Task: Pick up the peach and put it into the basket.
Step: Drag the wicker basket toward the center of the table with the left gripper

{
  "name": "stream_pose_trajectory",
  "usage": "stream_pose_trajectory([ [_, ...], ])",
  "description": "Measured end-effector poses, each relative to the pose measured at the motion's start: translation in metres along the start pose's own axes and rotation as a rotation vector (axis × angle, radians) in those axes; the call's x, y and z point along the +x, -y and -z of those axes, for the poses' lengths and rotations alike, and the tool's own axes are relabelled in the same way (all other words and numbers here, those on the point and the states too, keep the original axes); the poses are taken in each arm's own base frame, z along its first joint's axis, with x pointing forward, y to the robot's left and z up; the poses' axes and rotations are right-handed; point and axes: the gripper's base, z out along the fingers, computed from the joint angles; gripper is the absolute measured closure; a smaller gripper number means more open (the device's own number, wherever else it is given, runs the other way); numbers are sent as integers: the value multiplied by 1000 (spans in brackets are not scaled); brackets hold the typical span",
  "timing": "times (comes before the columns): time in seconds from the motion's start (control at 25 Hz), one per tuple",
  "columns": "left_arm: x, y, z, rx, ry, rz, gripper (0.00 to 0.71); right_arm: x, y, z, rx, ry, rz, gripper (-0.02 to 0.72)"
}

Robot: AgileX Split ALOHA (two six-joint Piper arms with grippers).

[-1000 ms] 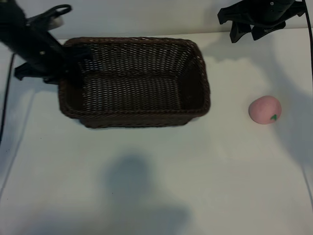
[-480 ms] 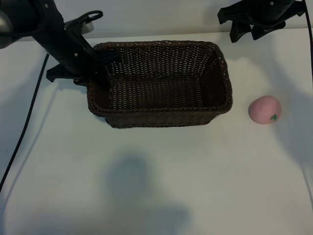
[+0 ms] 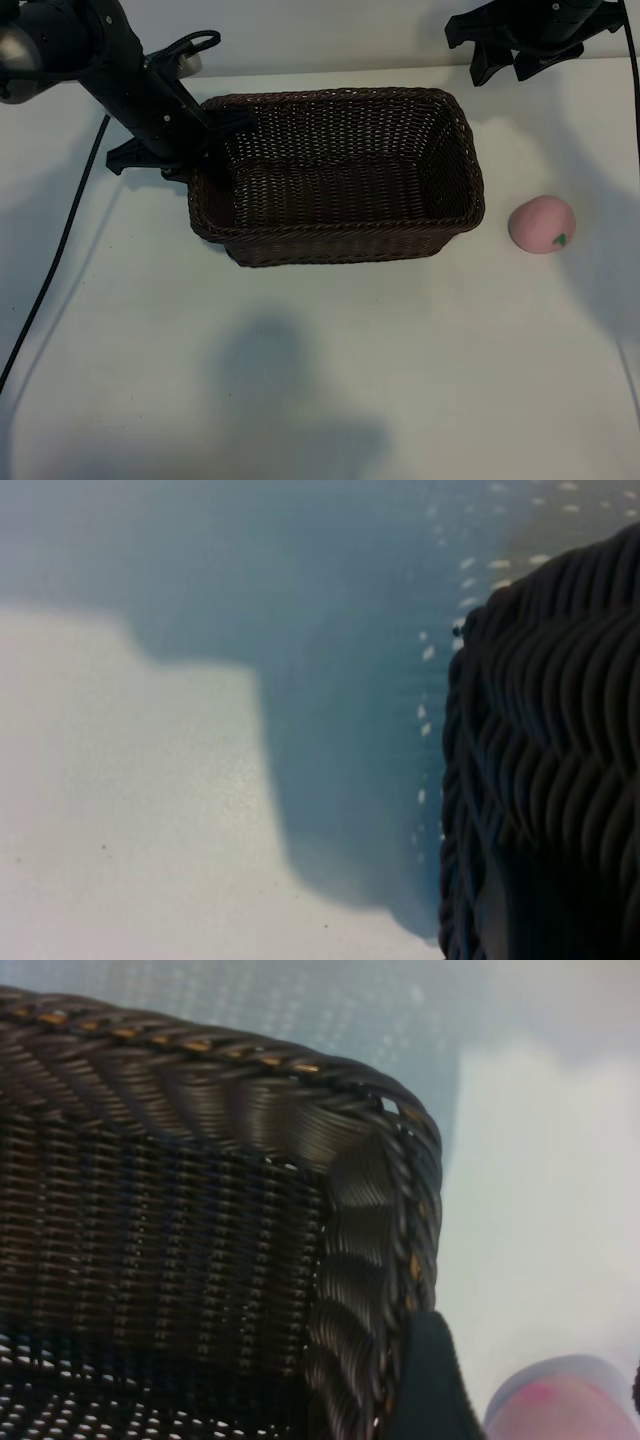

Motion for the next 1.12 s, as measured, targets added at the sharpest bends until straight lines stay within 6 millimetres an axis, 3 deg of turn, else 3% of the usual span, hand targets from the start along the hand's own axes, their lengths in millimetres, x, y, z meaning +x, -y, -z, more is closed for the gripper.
stream_pose_trajectory([
  [0.32, 1, -5, -15, -13, -40, 13, 549, 0, 0, 0, 0, 1, 0, 219],
  [1.12, 1, -7, -15, -43, -35, -55, 544, 0, 0, 0, -1, 5, 0, 219],
])
